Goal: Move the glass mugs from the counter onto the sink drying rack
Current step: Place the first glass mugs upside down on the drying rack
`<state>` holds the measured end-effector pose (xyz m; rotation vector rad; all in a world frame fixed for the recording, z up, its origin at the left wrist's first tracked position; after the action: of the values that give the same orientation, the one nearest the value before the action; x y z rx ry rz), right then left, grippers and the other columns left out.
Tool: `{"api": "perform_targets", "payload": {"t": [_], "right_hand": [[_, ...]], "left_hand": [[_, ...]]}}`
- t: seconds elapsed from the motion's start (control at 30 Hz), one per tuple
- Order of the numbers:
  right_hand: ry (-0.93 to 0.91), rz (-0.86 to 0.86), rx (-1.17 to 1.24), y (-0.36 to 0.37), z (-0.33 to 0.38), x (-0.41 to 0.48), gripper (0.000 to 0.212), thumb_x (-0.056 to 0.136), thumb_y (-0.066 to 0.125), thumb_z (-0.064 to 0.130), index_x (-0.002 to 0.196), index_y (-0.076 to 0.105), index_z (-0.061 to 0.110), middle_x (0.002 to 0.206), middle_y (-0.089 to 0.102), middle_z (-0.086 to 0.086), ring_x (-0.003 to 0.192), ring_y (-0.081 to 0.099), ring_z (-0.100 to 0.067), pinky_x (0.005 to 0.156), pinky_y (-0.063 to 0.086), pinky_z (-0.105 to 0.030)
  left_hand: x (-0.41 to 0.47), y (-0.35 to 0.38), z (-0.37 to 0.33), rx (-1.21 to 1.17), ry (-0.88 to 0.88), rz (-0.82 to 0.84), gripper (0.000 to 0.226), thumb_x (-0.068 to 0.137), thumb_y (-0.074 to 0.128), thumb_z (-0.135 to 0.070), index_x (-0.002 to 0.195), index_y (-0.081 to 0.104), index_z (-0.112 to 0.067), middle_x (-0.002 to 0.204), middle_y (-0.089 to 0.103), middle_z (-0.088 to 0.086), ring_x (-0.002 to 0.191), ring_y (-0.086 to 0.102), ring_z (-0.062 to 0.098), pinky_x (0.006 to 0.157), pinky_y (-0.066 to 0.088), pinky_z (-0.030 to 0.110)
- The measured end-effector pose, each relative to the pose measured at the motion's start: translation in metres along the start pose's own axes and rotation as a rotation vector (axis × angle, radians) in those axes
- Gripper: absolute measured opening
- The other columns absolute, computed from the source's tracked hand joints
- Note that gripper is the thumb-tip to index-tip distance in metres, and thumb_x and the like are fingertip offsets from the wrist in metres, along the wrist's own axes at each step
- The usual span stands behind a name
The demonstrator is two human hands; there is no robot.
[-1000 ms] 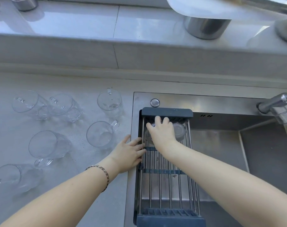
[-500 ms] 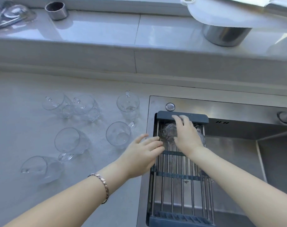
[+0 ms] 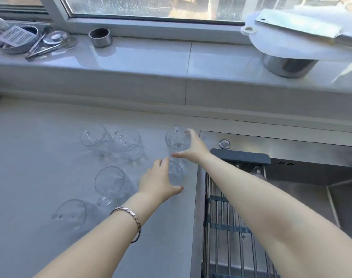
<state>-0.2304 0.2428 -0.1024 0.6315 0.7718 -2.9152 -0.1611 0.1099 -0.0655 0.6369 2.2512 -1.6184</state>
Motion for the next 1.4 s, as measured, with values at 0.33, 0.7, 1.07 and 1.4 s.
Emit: {"api": "perform_targets", "payload": {"t": [0.33, 0.7, 1.07, 1.4], "right_hand": [[0.081, -0.342, 0.525, -0.074, -0.044, -0.098, 0.065, 0.069, 0.077, 0.017, 0.123, 0.041, 0.015, 0.108, 0.054, -0.002, 0.096, 0.058, -0.013, 0.075, 0.048, -0.019], [0.503, 0.134, 0.421, -0.122, -0.14, -0.225, 0.062, 0.059, 0.083, 0.03, 0.109, 0.046, 0.024, 0.109, 0.055, 0.006, 0.093, 0.06, -0.012, 0.071, 0.051, -0.03], [0.243, -0.04, -0.803, -0.068, -0.139, -0.153, 0.058, 0.072, 0.068, 0.036, 0.117, 0.04, 0.014, 0.118, 0.048, -0.013, 0.104, 0.053, -0.034, 0.083, 0.046, -0.037], [0.105, -0.337, -0.649, -0.054, -0.153, -0.149, 0.058, 0.079, 0.071, 0.023, 0.128, 0.042, 0.012, 0.136, 0.039, -0.015, 0.118, 0.041, -0.033, 0.094, 0.046, -0.04]], "left_hand": [[-0.006, 0.002, 0.012, -0.2, -0.051, -0.143, 0.084, 0.069, 0.075, -0.037, 0.139, 0.033, -0.019, 0.137, 0.044, 0.003, 0.124, 0.049, 0.024, 0.095, 0.047, 0.04], [-0.054, 0.012, -0.036, -0.225, 0.12, -0.2, 0.083, 0.064, 0.08, -0.036, 0.134, 0.039, -0.02, 0.129, 0.051, 0.001, 0.113, 0.057, 0.025, 0.09, 0.051, 0.042], [-0.077, 0.022, -0.049, -0.19, 0.161, -0.186, 0.081, 0.066, 0.079, -0.036, 0.135, 0.04, -0.02, 0.131, 0.051, -0.002, 0.116, 0.056, 0.02, 0.092, 0.047, 0.035], [-0.073, 0.032, -0.043, -0.176, 0.13, -0.126, 0.083, 0.066, 0.078, -0.038, 0.137, 0.037, -0.023, 0.133, 0.049, -0.003, 0.117, 0.055, 0.02, 0.093, 0.046, 0.035]]}}
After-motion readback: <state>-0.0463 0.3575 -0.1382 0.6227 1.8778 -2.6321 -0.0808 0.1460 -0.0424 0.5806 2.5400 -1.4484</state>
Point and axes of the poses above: each hand's wrist, its own x-axis towards the middle knuckle, its own y-axis out of the palm, z = x × y, the point moved 5 cm from there along x, towards the middle knuckle
